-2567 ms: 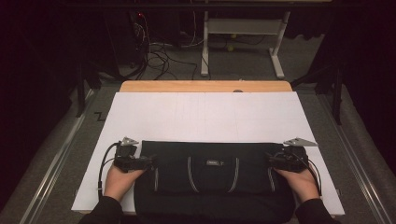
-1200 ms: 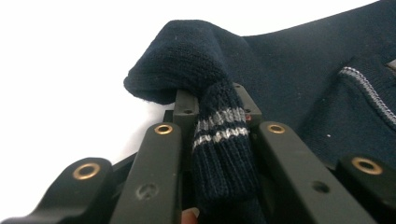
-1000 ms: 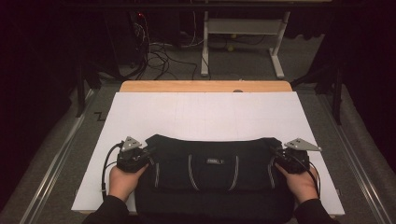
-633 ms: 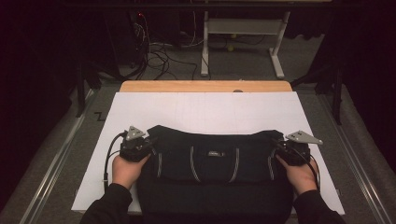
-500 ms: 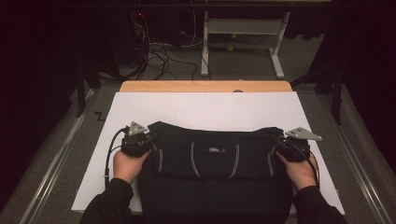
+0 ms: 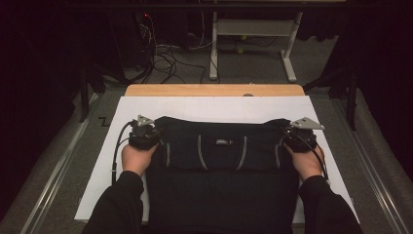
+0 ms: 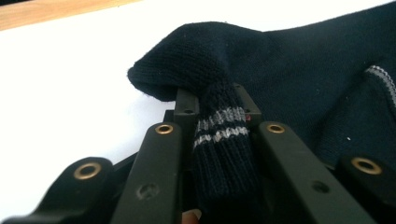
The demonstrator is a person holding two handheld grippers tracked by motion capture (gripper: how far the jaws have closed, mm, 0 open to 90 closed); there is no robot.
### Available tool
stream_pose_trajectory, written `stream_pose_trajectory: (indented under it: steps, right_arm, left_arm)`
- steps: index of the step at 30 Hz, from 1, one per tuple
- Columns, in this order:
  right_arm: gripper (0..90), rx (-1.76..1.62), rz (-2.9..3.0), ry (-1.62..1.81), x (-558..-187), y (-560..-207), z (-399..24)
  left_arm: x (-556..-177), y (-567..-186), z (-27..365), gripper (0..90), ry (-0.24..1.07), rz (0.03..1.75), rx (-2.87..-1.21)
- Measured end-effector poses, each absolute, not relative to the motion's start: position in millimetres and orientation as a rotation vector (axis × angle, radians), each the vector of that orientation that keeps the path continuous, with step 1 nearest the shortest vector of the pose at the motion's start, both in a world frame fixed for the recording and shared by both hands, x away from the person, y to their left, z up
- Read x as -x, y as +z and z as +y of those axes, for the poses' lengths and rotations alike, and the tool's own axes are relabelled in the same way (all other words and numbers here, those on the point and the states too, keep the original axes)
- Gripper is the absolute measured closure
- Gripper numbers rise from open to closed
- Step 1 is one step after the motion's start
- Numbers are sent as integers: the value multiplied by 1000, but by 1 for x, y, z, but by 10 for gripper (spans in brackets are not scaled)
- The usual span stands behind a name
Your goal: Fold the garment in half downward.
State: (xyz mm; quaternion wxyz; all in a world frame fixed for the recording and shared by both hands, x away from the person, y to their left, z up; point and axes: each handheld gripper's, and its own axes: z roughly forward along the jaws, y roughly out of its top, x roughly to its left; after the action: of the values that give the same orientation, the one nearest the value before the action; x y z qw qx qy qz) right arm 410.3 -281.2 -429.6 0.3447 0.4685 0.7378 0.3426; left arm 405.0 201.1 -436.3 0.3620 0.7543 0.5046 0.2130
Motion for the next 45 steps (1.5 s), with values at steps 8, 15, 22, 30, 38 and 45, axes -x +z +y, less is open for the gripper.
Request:
stream_pose_trajectory:
  steps: [8,15,22,30,38,45]
  right_arm:
    - [804,-1207,1953,794,-435,-432,-268]
    - [800,-1260,1968,758,-439,-446,-269]
    - [801,-1285,1966,730,-436,-450,-276]
    - [572,-1350,1968,794,-431,-453,-277]
    - [451,-1361,1901,935,-404,-442,-290]
    - [416,-1312,1915,1006,-380,-439,-293]
  left_arm:
    - [-414,-446,203,725,505,1340,-1958]
    - [-422,-465,201,698,490,1374,-1987]
    - [-423,-472,202,626,475,1397,-1955]
    - [-414,-462,211,370,456,1414,-1891]
    - [-394,-457,208,313,460,1373,-1861]
    - [-373,-449,207,283,461,1310,-1839]
